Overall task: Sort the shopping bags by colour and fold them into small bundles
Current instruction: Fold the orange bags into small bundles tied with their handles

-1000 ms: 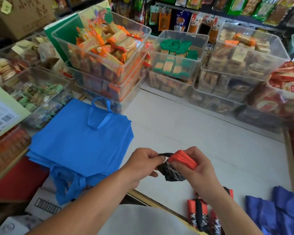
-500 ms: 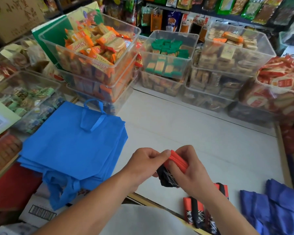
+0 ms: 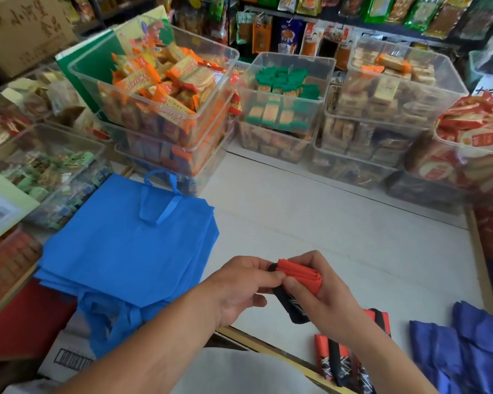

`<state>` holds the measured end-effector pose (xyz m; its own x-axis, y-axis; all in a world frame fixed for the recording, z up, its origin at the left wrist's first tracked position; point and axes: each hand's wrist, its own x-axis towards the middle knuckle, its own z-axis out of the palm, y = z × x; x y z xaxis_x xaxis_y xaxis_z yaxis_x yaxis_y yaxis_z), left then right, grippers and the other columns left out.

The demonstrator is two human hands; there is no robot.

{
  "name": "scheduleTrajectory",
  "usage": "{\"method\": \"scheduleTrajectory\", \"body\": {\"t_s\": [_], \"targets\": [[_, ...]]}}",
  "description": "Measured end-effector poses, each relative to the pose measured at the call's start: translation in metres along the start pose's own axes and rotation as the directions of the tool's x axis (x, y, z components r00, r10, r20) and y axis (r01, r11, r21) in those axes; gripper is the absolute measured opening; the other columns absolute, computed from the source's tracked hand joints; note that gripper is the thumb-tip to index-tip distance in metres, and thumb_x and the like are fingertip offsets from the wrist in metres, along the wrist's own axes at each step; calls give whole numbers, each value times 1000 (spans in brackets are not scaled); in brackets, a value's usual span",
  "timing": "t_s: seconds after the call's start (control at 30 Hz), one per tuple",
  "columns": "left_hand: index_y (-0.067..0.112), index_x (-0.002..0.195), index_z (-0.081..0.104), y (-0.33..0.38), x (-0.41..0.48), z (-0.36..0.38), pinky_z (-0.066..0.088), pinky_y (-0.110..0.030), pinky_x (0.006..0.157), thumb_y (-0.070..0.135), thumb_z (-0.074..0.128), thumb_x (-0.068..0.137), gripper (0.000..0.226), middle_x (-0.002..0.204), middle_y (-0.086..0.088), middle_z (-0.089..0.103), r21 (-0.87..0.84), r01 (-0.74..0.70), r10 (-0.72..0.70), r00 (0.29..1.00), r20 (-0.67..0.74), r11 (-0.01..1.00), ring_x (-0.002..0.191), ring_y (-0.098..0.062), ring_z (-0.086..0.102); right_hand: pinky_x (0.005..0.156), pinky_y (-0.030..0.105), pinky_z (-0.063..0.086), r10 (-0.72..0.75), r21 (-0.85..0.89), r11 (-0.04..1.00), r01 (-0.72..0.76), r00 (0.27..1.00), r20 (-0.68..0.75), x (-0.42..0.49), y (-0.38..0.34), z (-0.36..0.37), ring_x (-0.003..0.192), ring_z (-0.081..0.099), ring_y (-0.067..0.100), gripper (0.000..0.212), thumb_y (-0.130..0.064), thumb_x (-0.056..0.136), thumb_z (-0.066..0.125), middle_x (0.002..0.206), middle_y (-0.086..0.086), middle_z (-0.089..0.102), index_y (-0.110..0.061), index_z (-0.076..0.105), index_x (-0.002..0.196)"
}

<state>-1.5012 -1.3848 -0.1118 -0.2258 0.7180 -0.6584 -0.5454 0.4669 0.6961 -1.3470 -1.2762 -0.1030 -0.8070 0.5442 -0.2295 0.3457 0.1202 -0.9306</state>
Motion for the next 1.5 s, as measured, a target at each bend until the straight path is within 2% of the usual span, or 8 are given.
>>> {"method": "scheduleTrajectory", "body": {"t_s": [0.27, 0.43, 0.73, 0.93, 1.07, 1.2, 1.37, 1.5], "targets": [[20, 88, 68, -11, 5, 4, 57, -31, 69, 21, 75, 88, 8, 86, -4, 67, 442, -195, 330, 910, -251, 875, 73, -11, 63, 53, 40, 58, -78, -148, 986, 79, 997, 13, 8, 16, 9, 58, 65, 23, 17, -33, 99, 65, 87, -9, 65, -37, 53, 109], [4, 99, 71, 0, 5, 0, 56, -30, 77, 22, 67, 99, 19, 88, -10, 67, -65, -38, 36, 999, -29, 997, 81, -19, 64, 60, 14, 46, -173, -253, 956, 150, 982, -72, 15, 24, 2, 72, 65, 11, 19, -26, 94, 71, 89, -13, 65, -40, 61, 102], [9, 95, 71, 0, 18, -2, 40, -26, 61, 22, 72, 95, 14, 83, -7, 64, -83, 114, -117, 993, -32, 990, 74, -19, 58, 52, 28, 52, -56, -202, 977, 68, 996, 62, 19, 23, -7, 56, 61, 22, 11, -23, 96, 70, 78, -8, 67, -27, 61, 102], [14, 89, 68, -2, 25, 16, 48, -21, 65, 27, 66, 97, 17, 81, -3, 69, 499, -20, 151, 963, -225, 866, 71, -12, 60, 66, 39, 58, 59, -320, 947, -13, 989, 134, 17, 37, -12, 70, 67, 17, 19, -43, 100, 59, 80, 1, 70, -33, 44, 103], [18, 91, 70, 0, 27, 27, 47, -12, 63, 29, 64, 99, 14, 86, 4, 70, 622, -132, 288, 945, -157, 772, 75, -4, 62, 58, 36, 54, 132, -363, 929, -69, 980, 152, 26, 30, -22, 63, 63, 13, 29, -41, 98, 63, 79, 2, 68, -26, 38, 100], [16, 84, 72, 3, 35, 16, 50, -19, 68, 35, 69, 95, 23, 67, 13, 64, 526, -153, 261, 955, -139, 837, 66, -2, 58, 63, 40, 62, 232, -44, 972, -231, 972, 24, 21, 24, -28, 68, 74, 16, 23, -27, 90, 77, 83, 3, 74, -20, 60, 102], [27, 103, 74, 6, 29, 12, 55, -20, 88, 31, 64, 99, 11, 100, 10, 75, 421, -255, 290, 957, -20, 871, 92, -4, 69, 70, 73, 53, 243, 345, 921, -182, 960, -141, 15, 31, -18, 80, 71, 50, 11, -23, 92, 74, 93, 24, 73, -17, 73, 102], [29, 110, 75, 2, 27, 12, 58, -31, 95, 23, 71, 96, 17, 104, 10, 75, 330, -292, 334, 939, -78, 898, 99, -11, 72, 69, 78, 49, 255, 418, 892, -171, 955, -154, 18, 28, -11, 78, 70, 53, 13, -21, 97, 68, 93, 28, 72, -13, 75, 103]]}}
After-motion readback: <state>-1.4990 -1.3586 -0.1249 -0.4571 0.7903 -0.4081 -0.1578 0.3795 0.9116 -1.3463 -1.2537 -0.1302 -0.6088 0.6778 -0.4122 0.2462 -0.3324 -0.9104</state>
